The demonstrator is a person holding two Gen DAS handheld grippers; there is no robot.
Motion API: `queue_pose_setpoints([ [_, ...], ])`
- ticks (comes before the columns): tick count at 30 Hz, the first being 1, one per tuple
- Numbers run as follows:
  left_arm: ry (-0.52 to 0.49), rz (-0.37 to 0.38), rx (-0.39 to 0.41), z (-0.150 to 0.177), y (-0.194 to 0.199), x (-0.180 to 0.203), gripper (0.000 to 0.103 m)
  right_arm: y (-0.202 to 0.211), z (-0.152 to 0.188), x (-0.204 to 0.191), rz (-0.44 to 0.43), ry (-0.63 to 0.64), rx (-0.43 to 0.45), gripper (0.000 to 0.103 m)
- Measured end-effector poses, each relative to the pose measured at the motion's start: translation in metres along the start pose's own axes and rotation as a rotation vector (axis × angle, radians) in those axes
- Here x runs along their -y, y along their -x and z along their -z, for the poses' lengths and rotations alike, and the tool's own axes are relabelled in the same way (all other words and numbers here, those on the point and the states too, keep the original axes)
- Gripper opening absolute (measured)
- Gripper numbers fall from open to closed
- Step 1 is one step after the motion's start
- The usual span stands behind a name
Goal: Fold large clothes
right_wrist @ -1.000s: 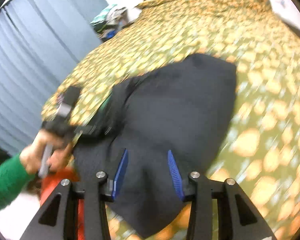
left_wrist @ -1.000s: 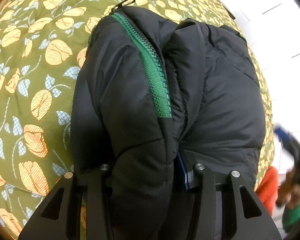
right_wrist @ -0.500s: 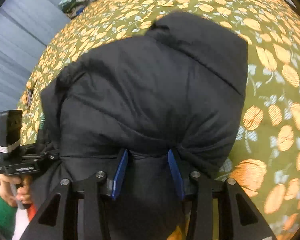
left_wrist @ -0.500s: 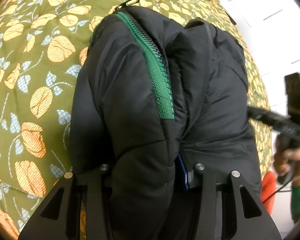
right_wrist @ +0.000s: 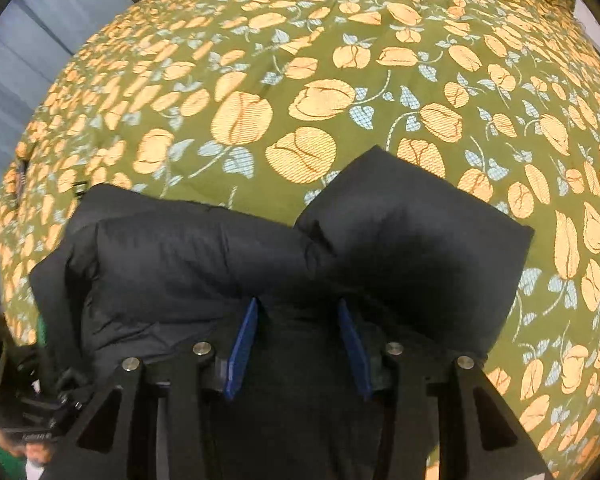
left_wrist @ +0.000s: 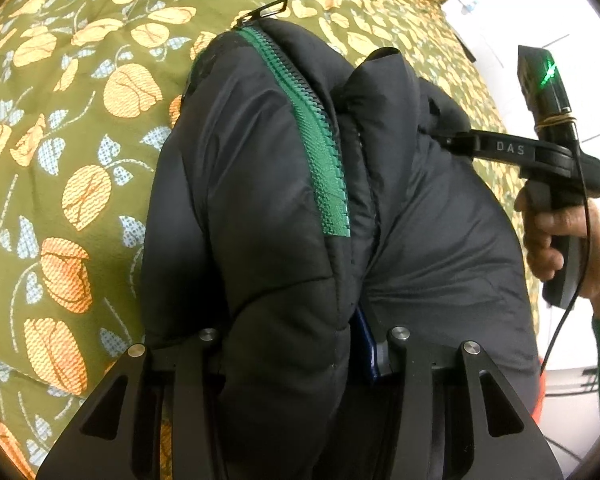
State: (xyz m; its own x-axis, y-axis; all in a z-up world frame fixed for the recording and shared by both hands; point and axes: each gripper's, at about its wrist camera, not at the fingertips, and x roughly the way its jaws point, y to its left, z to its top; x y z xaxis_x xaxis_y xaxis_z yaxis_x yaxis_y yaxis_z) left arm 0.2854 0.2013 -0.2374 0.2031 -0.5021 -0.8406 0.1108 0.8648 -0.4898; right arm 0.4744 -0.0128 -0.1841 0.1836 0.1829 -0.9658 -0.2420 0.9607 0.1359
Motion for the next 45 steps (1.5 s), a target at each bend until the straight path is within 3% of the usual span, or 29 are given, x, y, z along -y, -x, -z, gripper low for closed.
queue_pose_setpoints([
  [4, -0.024, 0.003, -0.003, 0.002, 0.003, 0.001, 0.046, 0.028, 0.008, -0.023, 0.091, 0.085, 0.028, 0.044],
  [6, -0.023, 0.003, 0.003, 0.003, 0.004, 0.000, 0.047, 0.057, 0.025, -0.040, 0.083, 0.133, 0.082, 0.044],
  [9, -0.022, 0.008, 0.007, 0.004, 0.004, -0.002, 0.047, 0.101, 0.077, -0.075, 0.017, 0.226, 0.168, 0.044],
  [11, -0.023, 0.010, 0.007, 0.005, 0.005, -0.003, 0.047, 0.115, 0.129, -0.101, -0.117, 0.254, 0.169, 0.044],
  [13, -0.021, 0.008, 0.007, 0.006, 0.005, -0.003, 0.047, 0.107, 0.168, -0.118, -0.208, 0.251, 0.132, 0.043],
  [16, -0.020, -0.008, 0.012, 0.008, 0.004, -0.001, 0.047, 0.065, 0.198, -0.124, -0.124, 0.234, 0.113, 0.042],
  [18, -0.011, -0.025, 0.016, 0.008, 0.003, -0.001, 0.047, 0.043, 0.200, -0.118, -0.114, 0.179, 0.127, 0.042],
  [21, -0.010, -0.045, 0.017, 0.008, 0.003, 0.006, 0.047, 0.032, 0.198, -0.120, -0.080, 0.196, 0.133, 0.042],
  [26, -0.019, -0.044, 0.004, 0.010, 0.033, 0.022, 0.055, 0.064, 0.195, -0.128, -0.094, 0.237, 0.107, 0.042],
  [28, -0.015, 0.003, 0.033, 0.015, 0.061, 0.021, 0.062, 0.088, 0.193, -0.125, -0.095, 0.237, 0.154, 0.042],
  [30, 0.024, 0.089, 0.094, 0.018, 0.087, 0.006, 0.079, 0.116, 0.189, -0.122, -0.090, 0.227, 0.235, 0.042],
  [32, 0.084, 0.138, 0.158, 0.019, 0.107, -0.017, 0.090, 0.129, 0.177, -0.117, -0.081, 0.213, 0.296, 0.042],
  [34, 0.146, 0.143, 0.199, 0.019, 0.114, -0.046, 0.090, 0.120, 0.166, -0.117, -0.095, 0.215, 0.287, 0.042],
  [36, 0.205, 0.179, 0.180, 0.018, 0.104, -0.069, 0.090, 0.090, 0.166, -0.124, -0.140, 0.215, 0.229, 0.043],
  [38, 0.255, 0.224, 0.136, 0.021, 0.086, -0.083, 0.090, 0.065, 0.168, -0.123, -0.131, 0.221, 0.209, 0.045],
  [45, 0.220, 0.457, 0.091, 0.008, 0.053, -0.084, 0.092, 0.051, 0.165, -0.113, -0.146, 0.190, 0.225, 0.043],
])
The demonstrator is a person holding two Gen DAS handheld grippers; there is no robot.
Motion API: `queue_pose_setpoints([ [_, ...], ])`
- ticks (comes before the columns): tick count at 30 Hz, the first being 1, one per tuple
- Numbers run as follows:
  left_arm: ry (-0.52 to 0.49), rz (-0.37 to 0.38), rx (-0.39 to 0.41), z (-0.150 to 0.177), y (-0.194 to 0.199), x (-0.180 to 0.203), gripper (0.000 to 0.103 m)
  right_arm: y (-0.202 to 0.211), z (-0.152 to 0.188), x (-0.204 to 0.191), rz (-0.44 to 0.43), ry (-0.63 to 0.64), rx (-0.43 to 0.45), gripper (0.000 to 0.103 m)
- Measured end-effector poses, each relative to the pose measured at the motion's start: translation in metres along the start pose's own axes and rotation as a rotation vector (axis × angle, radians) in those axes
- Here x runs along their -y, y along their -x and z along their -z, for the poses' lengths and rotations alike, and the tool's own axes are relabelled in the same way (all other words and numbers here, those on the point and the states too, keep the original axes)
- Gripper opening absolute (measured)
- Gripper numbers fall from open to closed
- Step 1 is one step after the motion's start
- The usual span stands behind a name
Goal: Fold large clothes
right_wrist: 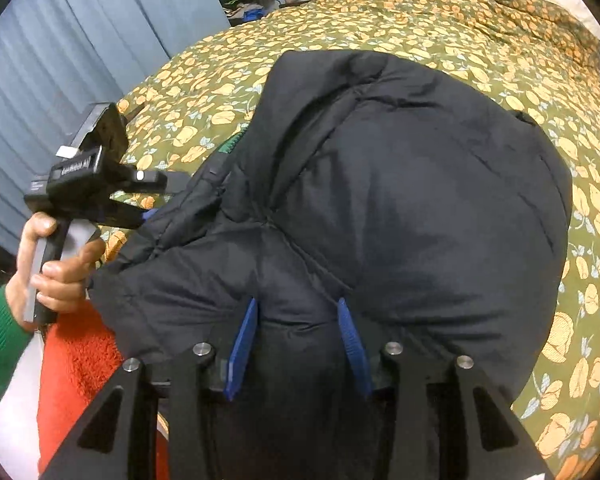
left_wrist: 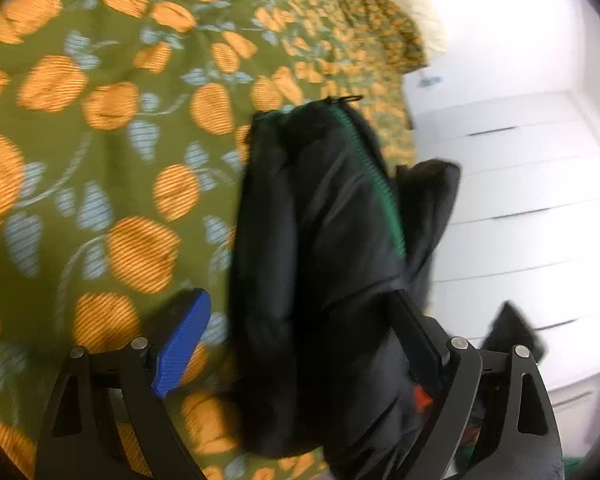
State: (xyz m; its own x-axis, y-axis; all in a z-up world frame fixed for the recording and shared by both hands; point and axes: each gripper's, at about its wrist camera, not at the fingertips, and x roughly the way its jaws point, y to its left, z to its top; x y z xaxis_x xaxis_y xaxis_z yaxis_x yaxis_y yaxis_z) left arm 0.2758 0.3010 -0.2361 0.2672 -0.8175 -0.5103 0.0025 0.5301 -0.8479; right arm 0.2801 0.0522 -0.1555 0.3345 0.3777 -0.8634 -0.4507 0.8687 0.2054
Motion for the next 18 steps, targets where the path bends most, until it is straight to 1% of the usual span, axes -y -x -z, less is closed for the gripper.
queue_pose_setpoints([
  [1, -0.007, 0.035, -0.020, -0.003, -0.005, 0.001, 0.092, 0.008, 0.003, 0.001, -0.004, 0.000, -0.001, 0.043],
  [2, -0.016, 0.055, -0.045, -0.004, -0.013, 0.003, 0.093, 0.007, 0.003, 0.002, -0.006, 0.001, -0.002, 0.043],
  [3, -0.025, 0.064, -0.065, -0.007, -0.017, 0.003, 0.093, 0.014, 0.010, 0.006, -0.007, 0.001, -0.001, 0.042],
  [4, -0.035, 0.078, -0.089, -0.009, -0.024, 0.005, 0.093, 0.013, 0.010, 0.006, -0.007, 0.000, 0.000, 0.042],
  [6, -0.054, 0.086, -0.120, -0.011, -0.036, 0.011, 0.093, 0.013, 0.008, 0.005, -0.002, 0.003, 0.002, 0.042],
  [8, -0.109, 0.076, -0.149, -0.012, -0.050, 0.028, 0.093, 0.011, 0.009, 0.005, 0.000, 0.003, 0.004, 0.042],
  [9, -0.143, 0.055, -0.164, -0.011, -0.054, 0.038, 0.093, 0.015, 0.009, 0.003, 0.001, 0.004, 0.004, 0.042],
  [10, -0.191, 0.011, -0.187, -0.010, -0.062, 0.050, 0.093, 0.014, 0.009, 0.004, 0.005, 0.003, 0.004, 0.042],
  [11, -0.230, -0.047, -0.215, -0.009, -0.072, 0.060, 0.093, 0.014, 0.010, 0.005, 0.007, 0.002, 0.004, 0.042],
  [12, -0.252, -0.091, -0.236, -0.010, -0.080, 0.064, 0.093, 0.013, 0.010, 0.005, 0.009, 0.000, 0.004, 0.042],
  [13, -0.272, -0.152, -0.264, -0.010, -0.090, 0.067, 0.093, 0.013, 0.010, 0.006, 0.009, 0.000, 0.005, 0.042],
  [14, -0.284, -0.202, -0.289, -0.010, -0.098, 0.067, 0.096, 0.015, 0.011, 0.005, 0.007, 0.001, 0.006, 0.042],
  [15, -0.270, -0.219, -0.307, -0.011, -0.103, 0.066, 0.098, 0.016, 0.011, 0.004, 0.004, 0.005, 0.005, 0.043],
  [16, -0.254, -0.220, -0.312, -0.012, -0.105, 0.064, 0.098, 0.019, 0.012, 0.003, 0.004, 0.006, -0.002, 0.043],
  [17, -0.248, -0.222, -0.311, -0.013, -0.105, 0.064, 0.098, 0.024, 0.012, 0.005, -0.009, 0.000, -0.001, 0.043],
  [18, -0.250, -0.223, -0.308, -0.012, -0.104, 0.065, 0.098, 0.033, 0.015, 0.010, -0.042, -0.025, 0.010, 0.043],
])
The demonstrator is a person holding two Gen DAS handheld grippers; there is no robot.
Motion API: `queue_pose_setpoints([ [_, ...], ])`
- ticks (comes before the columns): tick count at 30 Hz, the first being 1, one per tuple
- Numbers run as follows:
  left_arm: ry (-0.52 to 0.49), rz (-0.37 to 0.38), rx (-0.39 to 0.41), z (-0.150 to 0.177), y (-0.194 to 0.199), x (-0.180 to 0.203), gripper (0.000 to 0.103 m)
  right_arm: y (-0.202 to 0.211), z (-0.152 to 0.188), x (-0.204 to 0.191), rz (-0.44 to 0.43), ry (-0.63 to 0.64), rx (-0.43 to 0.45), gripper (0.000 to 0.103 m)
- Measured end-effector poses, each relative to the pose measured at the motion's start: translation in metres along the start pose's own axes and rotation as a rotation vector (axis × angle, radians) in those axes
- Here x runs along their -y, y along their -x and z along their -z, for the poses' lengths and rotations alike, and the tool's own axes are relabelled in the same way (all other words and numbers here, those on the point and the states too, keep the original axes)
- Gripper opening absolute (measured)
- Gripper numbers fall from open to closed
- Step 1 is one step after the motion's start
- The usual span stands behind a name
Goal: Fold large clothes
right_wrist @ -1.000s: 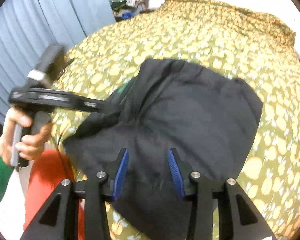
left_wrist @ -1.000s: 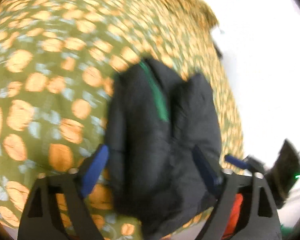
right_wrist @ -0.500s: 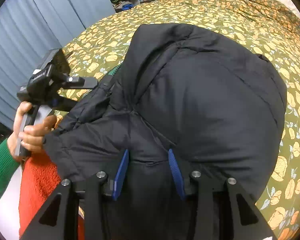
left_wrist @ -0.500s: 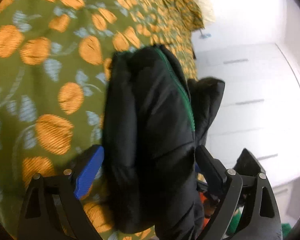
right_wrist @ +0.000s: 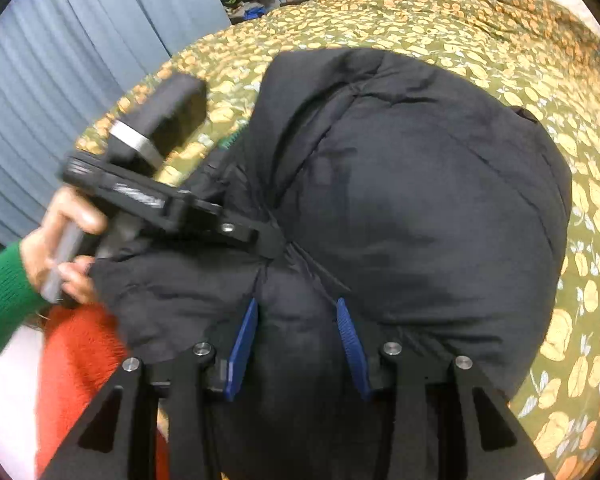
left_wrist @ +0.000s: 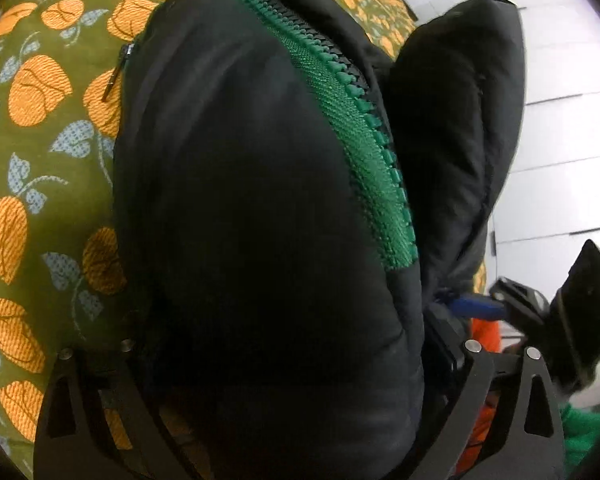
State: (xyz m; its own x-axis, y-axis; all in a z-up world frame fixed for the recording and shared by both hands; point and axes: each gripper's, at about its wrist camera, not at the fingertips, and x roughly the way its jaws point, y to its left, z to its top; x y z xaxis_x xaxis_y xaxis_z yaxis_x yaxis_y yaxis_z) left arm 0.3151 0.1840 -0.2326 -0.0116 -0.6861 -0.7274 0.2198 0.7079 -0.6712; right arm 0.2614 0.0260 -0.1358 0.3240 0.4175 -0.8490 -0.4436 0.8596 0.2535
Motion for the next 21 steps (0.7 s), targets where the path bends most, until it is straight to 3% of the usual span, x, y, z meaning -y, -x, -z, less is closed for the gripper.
queue_pose_setpoints([
  [2, -0.004, -0.003, 0.014, 0.002, 0.001, 0.002, 0.098, 0.029, 0.013, 0.023, -0.084, -0.103, 0.079, 0.055],
  [4, -0.003, -0.002, 0.022, 0.007, 0.003, 0.002, 0.098, 0.053, 0.033, 0.054, -0.111, -0.216, 0.167, 0.083],
  [5, -0.002, 0.000, 0.022, 0.012, 0.004, 0.001, 0.098, 0.063, 0.047, 0.073, -0.111, -0.282, 0.213, 0.085],
  [6, -0.001, 0.001, 0.023, 0.015, 0.004, 0.001, 0.099, 0.067, 0.060, 0.092, -0.112, -0.342, 0.236, 0.085],
  [8, 0.000, -0.002, 0.023, 0.015, 0.004, 0.002, 0.099, 0.056, 0.088, 0.133, -0.124, -0.495, 0.190, 0.086],
  [10, 0.002, -0.007, 0.026, 0.015, 0.003, 0.004, 0.099, 0.044, 0.104, 0.151, -0.193, -0.569, 0.189, 0.086],
  [15, 0.021, -0.034, 0.044, 0.024, 0.003, 0.012, 0.094, -0.003, 0.094, 0.156, -0.362, -0.588, 0.188, 0.085],
  [16, 0.024, -0.051, 0.058, 0.024, 0.004, 0.014, 0.091, -0.012, 0.089, 0.157, -0.360, -0.588, 0.174, 0.084],
  [18, 0.012, -0.095, 0.091, 0.034, 0.008, 0.032, 0.076, -0.018, 0.075, 0.150, -0.329, -0.548, 0.157, 0.076],
  [21, -0.037, -0.138, 0.137, 0.044, 0.027, 0.062, 0.059, 0.009, 0.052, 0.121, -0.207, -0.374, 0.177, 0.063],
])
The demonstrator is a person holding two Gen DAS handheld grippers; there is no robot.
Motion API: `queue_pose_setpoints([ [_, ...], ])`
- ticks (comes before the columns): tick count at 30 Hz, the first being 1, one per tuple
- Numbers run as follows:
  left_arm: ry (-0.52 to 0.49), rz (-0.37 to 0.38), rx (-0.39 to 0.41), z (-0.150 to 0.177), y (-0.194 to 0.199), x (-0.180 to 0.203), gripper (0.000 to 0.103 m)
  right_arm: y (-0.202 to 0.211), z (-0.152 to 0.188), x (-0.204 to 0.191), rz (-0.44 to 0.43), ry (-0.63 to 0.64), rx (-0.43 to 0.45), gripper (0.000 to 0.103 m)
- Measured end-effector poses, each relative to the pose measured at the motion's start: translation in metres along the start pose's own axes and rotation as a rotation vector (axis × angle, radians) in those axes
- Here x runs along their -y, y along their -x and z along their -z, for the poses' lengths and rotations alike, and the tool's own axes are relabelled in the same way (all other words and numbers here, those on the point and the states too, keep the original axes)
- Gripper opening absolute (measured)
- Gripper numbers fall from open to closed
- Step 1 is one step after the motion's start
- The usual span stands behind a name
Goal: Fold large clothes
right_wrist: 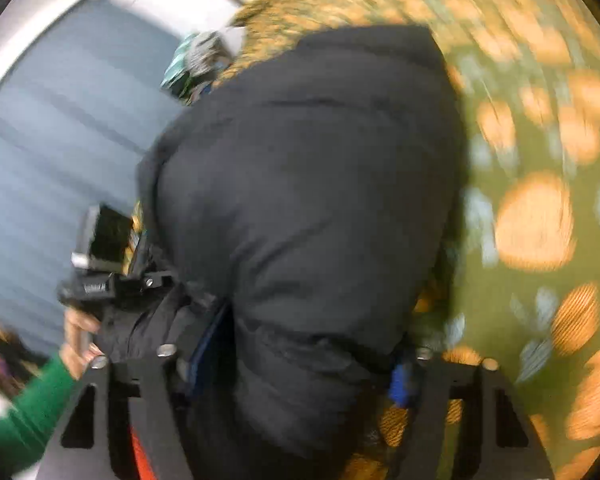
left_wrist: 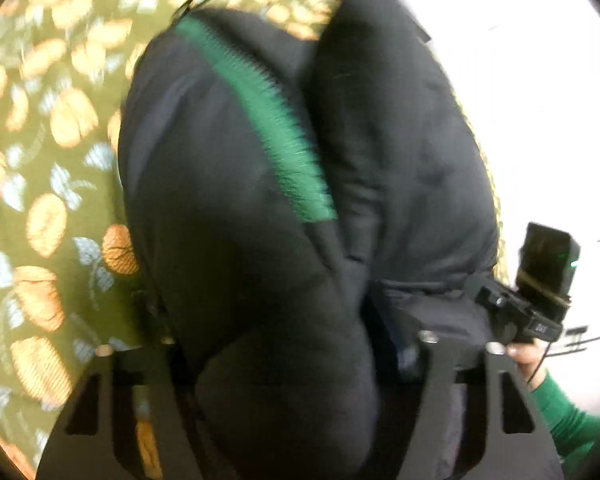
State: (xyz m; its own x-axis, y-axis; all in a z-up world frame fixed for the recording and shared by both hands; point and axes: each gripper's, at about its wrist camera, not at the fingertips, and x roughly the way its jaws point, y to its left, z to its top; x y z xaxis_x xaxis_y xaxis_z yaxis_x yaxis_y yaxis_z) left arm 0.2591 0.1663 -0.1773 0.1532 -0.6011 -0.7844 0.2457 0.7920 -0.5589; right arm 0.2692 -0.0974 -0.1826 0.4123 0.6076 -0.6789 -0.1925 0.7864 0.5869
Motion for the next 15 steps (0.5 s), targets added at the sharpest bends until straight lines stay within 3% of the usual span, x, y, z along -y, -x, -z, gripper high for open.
queue_pose_setpoints([
  [4, -0.019, 0.034, 0.084, 0.003, 0.038, 0.033, 0.058, 0.043, -0.013, -0.040, -0.003, 0.156, 0.090, 0.058],
  [8, -0.066, 0.037, 0.176, -0.022, 0.068, 0.067, 0.058, 0.081, -0.043, -0.056, -0.041, 0.242, 0.184, 0.058],
  [11, -0.095, 0.024, 0.224, -0.061, 0.070, 0.090, 0.058, 0.097, -0.084, -0.047, -0.065, 0.277, 0.228, 0.058],
  [15, -0.111, -0.005, 0.242, -0.098, 0.050, 0.092, 0.058, 0.090, -0.128, -0.020, -0.080, 0.277, 0.244, 0.058],
])
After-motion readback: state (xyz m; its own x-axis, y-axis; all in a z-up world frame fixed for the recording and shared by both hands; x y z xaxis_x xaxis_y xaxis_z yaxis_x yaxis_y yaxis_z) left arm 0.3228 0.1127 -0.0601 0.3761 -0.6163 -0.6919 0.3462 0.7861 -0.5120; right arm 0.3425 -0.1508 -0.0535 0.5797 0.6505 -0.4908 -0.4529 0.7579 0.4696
